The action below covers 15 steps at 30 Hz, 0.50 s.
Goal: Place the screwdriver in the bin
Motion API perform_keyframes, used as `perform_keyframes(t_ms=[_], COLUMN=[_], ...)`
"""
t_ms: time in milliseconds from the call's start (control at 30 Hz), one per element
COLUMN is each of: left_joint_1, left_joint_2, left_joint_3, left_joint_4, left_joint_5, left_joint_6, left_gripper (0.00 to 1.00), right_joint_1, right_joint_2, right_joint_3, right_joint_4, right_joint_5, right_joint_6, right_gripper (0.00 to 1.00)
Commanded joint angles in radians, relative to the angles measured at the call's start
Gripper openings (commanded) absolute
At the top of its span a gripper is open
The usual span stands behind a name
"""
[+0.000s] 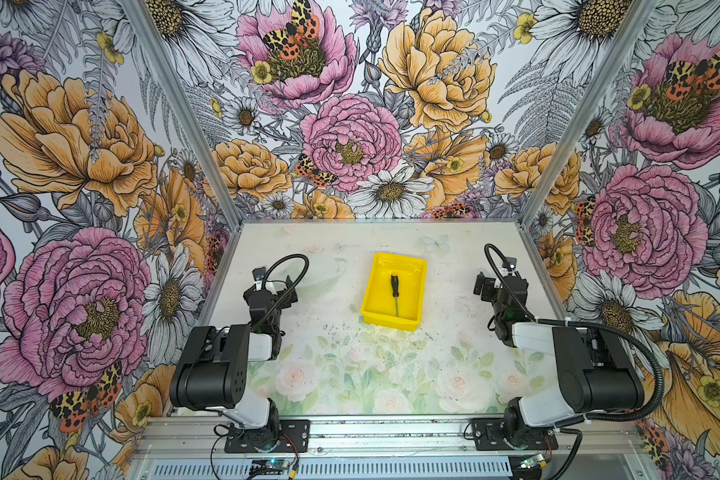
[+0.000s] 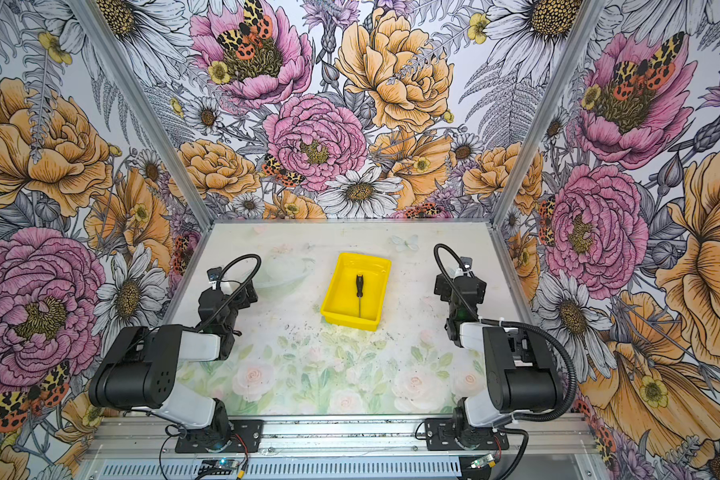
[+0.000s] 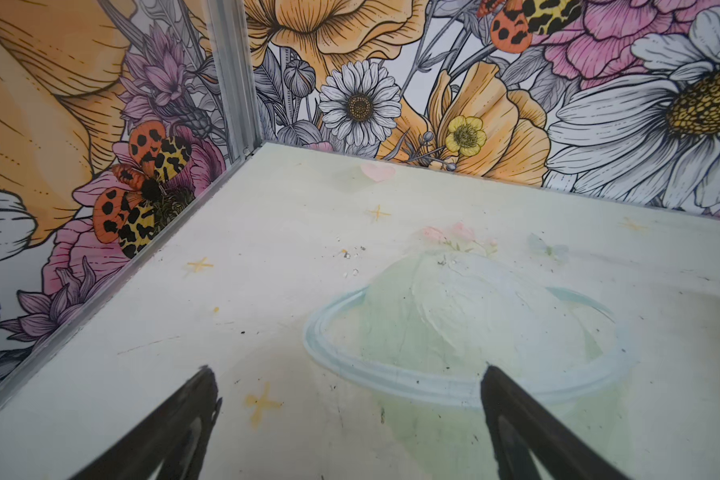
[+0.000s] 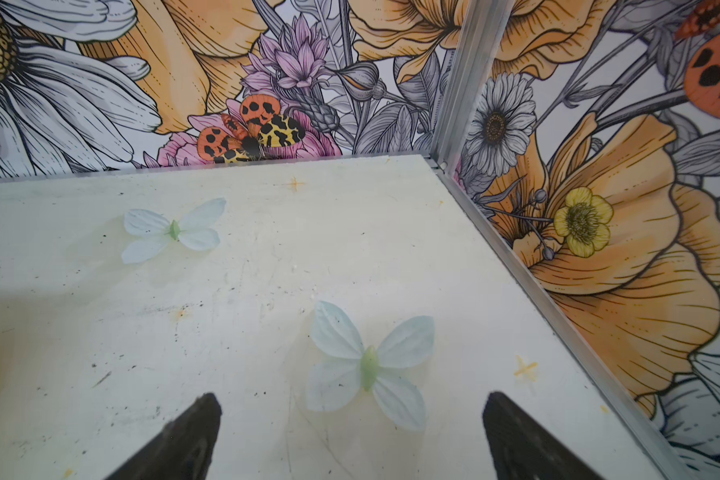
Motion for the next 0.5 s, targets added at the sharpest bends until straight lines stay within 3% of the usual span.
perform_keyframes(t_ms=[0, 467], left_joint_1=[-0.008, -0.018], left_joint_2=[-0.002, 0.001], left_joint_3=[0.01, 0.011], left_joint_4=[0.055, 0.061], left_joint_5=[-0.02, -0.04], left_joint_6=[0.019, 0.026], left_gripper=[0.99, 0.99], right_joint_1=[-0.008, 0.003], right_joint_2=[0.013, 0.028], right_joint_3=[-0.044, -0.046], right_joint_4=[0.121, 0.137], right_joint_5=[-0.088, -0.083], right_joint_6=[-0.004, -0.018], right_gripper=[0.99, 0.99])
